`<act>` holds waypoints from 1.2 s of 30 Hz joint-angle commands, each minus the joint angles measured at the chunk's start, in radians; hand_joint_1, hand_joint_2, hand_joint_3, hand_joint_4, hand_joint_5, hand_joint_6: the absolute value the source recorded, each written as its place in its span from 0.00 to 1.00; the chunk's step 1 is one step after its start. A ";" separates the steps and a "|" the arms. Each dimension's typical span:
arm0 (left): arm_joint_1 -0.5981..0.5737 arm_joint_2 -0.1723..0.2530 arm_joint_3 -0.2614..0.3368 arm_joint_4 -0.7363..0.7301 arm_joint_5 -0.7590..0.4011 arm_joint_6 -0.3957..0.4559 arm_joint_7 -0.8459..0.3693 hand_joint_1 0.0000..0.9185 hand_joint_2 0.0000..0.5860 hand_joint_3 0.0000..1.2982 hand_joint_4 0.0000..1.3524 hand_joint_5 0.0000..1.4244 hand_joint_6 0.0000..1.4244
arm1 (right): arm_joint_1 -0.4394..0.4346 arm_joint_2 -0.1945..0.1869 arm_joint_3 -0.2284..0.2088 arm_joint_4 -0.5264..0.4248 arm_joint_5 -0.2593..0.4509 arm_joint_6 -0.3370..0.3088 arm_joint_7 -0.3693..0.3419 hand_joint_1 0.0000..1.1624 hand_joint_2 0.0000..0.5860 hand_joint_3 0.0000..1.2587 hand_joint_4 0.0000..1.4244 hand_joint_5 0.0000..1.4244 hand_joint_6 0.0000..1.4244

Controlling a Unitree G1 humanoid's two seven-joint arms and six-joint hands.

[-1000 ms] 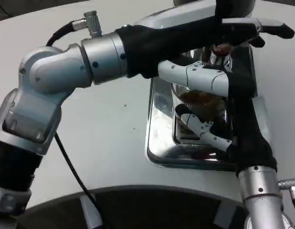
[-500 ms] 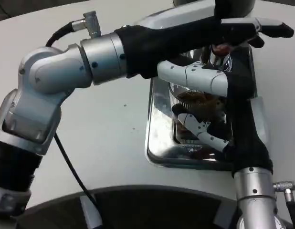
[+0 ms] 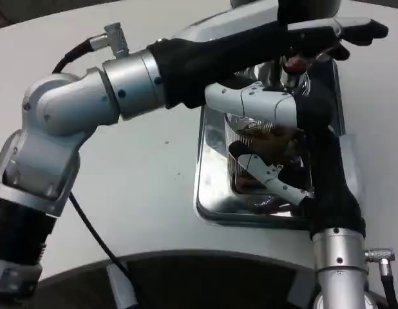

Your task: Grasp the cup under the faucet to collect the drink, then remove the cup.

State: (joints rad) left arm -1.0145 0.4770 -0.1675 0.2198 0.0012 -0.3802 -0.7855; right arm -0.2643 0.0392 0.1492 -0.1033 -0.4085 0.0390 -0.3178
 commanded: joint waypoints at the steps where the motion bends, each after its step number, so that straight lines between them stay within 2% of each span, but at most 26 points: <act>1: 0.048 -0.029 0.048 0.013 -0.037 -0.067 0.043 0.00 0.02 0.05 0.05 0.11 0.12 | 0.012 0.014 0.005 0.020 -0.004 -0.025 -0.020 0.68 0.42 0.27 0.29 0.33 0.14; 7: 0.044 -0.053 0.095 0.027 -0.056 -0.107 0.088 0.00 0.02 0.06 0.05 0.13 0.13 | 0.011 0.014 0.004 0.024 -0.003 -0.028 -0.026 0.68 0.42 0.28 0.30 0.35 0.16; 17: 0.063 -0.066 0.117 -0.018 -0.095 -0.103 0.085 0.00 0.02 0.09 0.10 0.16 0.16 | 0.019 0.018 0.001 0.021 -0.002 -0.037 -0.039 0.68 0.42 0.32 0.34 0.38 0.19; 26: 0.114 -0.048 0.146 -0.108 -0.141 -0.061 0.088 0.00 0.03 0.11 0.12 0.18 0.18 | 0.026 0.021 -0.003 0.015 -0.004 -0.056 -0.066 0.68 0.43 0.36 0.37 0.43 0.23; 36: 0.245 -0.021 0.194 -0.210 -0.166 0.001 0.099 0.00 0.04 0.12 0.14 0.19 0.18 | 0.038 0.027 -0.010 0.008 -0.003 -0.087 -0.100 0.68 0.44 0.41 0.42 0.48 0.28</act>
State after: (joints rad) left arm -0.8159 0.4365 0.0078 0.0427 -0.1517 -0.3971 -0.7012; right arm -0.2433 0.0512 0.1401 -0.0858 -0.4084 -0.0022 -0.3966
